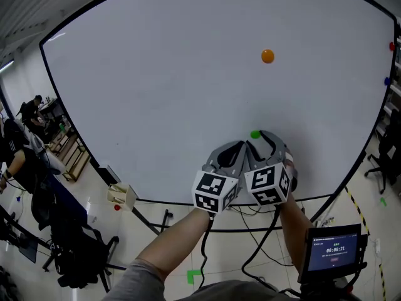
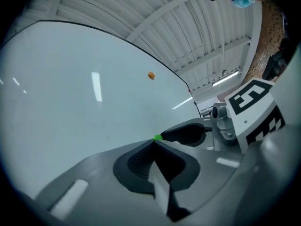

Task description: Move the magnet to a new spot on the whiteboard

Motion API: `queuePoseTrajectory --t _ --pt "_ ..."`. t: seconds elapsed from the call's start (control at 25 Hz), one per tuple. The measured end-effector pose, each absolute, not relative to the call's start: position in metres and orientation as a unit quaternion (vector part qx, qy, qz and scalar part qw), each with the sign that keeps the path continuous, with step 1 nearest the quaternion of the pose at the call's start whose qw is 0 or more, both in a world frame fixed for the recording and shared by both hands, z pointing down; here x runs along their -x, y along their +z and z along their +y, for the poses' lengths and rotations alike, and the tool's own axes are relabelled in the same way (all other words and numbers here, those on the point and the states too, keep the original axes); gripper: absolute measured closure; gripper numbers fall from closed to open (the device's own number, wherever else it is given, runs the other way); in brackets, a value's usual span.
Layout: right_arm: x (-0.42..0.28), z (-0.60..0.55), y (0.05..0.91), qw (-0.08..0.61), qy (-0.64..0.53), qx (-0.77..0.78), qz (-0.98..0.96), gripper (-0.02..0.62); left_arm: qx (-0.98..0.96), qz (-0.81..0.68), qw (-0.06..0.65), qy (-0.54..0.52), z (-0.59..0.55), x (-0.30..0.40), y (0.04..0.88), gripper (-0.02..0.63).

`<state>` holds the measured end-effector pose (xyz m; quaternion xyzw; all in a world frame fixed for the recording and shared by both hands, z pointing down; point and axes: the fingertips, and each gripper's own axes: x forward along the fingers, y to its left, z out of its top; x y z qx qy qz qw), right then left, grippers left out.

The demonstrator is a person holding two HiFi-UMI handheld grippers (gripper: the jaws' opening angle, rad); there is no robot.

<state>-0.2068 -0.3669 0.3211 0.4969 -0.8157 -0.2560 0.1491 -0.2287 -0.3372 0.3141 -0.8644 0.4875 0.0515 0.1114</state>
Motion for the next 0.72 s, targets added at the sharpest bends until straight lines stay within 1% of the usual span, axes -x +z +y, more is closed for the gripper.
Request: queuePoseTrajectory --t 0.08,0.16,0.2,0.52,0.72 --pt "0.204 -0.369 0.320 0.150 -0.259 -0.506 -0.809 0.416 0.865 0.486 0.113 0.053 -0.337 0.227 0.311 0.604" --pt "0.200 -0.371 0.318 0.152 -0.266 -0.518 -0.798 0.457 0.865 0.486 0.114 0.053 -0.336 0.227 0.309 0.604" --pt "0.199 -0.372 0.317 0.154 -0.269 -0.522 -0.794 0.465 0.865 0.486 0.114 0.053 -0.336 0.227 0.308 0.604" --pt "0.196 -0.374 0.316 0.153 -0.254 -0.520 -0.801 0.472 0.866 0.483 0.114 0.055 -0.339 0.226 0.307 0.604" --pt "0.185 -0.365 0.300 0.137 -0.264 -0.524 -0.798 0.472 0.872 0.471 0.114 0.066 -0.339 0.216 0.303 0.604"
